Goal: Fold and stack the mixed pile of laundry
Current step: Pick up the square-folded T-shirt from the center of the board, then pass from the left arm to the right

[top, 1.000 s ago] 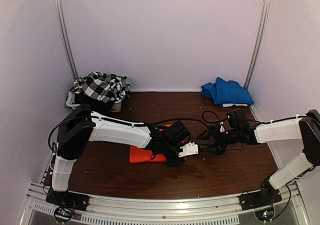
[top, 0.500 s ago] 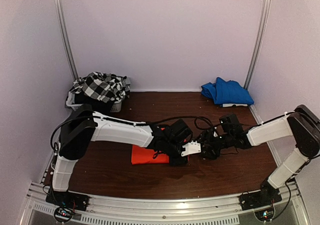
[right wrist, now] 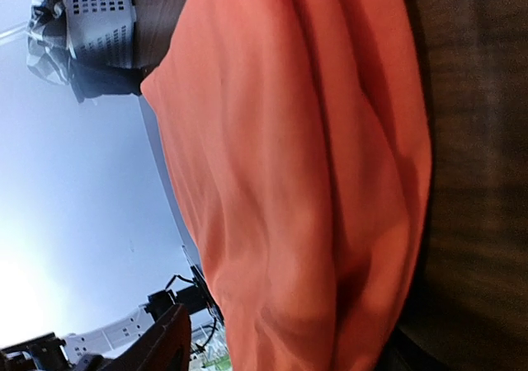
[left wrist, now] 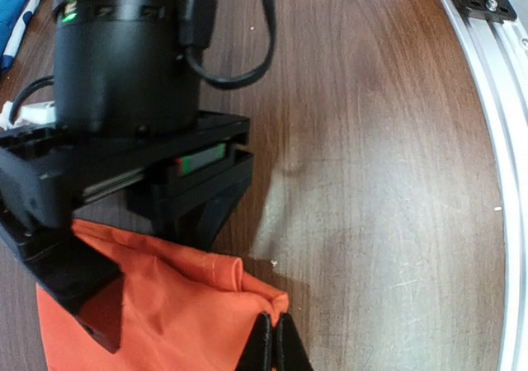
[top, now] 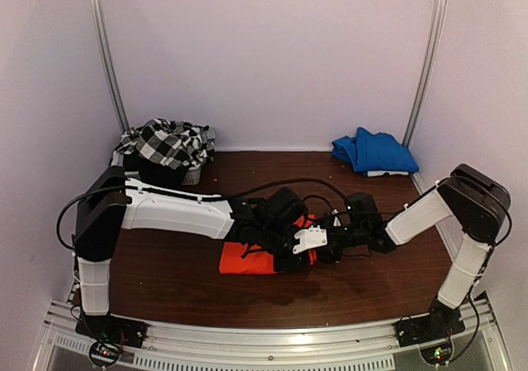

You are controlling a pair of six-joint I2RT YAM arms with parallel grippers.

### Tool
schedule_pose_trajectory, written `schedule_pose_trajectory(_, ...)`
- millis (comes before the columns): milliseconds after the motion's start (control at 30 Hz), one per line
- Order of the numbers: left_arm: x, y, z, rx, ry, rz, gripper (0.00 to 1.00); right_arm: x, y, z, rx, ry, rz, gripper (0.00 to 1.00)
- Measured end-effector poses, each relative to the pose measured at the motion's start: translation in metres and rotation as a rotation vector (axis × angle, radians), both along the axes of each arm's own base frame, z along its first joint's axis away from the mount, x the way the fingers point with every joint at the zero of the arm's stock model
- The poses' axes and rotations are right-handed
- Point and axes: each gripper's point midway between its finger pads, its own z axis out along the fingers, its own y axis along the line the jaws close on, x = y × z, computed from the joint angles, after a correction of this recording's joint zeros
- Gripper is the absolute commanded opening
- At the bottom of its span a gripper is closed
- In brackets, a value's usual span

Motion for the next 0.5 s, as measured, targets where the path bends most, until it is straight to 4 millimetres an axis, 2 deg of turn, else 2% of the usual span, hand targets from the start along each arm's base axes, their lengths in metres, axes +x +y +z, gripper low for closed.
schedule_pose_trajectory(67,-0.002,0.002,-0.002,0.002,0.007,-0.003,0.0,0.007,0.005,-0.001,0.013,-0.001,-0.009,0.64)
schedule_pose_trajectory(200,-0.006,0.007,-0.003,0.004,0.016,-0.006,0.0,0.025,0.015,-0.003,0.033,-0.014,-0.027,0.54)
schedule_pose_trajectory(367,-0.008,0.011,0.008,-0.013,0.012,-0.008,0.0,0.043,0.025,-0.007,0.061,-0.032,-0.038,0.45)
schedule_pose_trajectory(500,-0.011,0.014,0.018,-0.032,0.014,-0.015,0.0,0.057,0.026,-0.009,0.093,-0.053,-0.055,0.42)
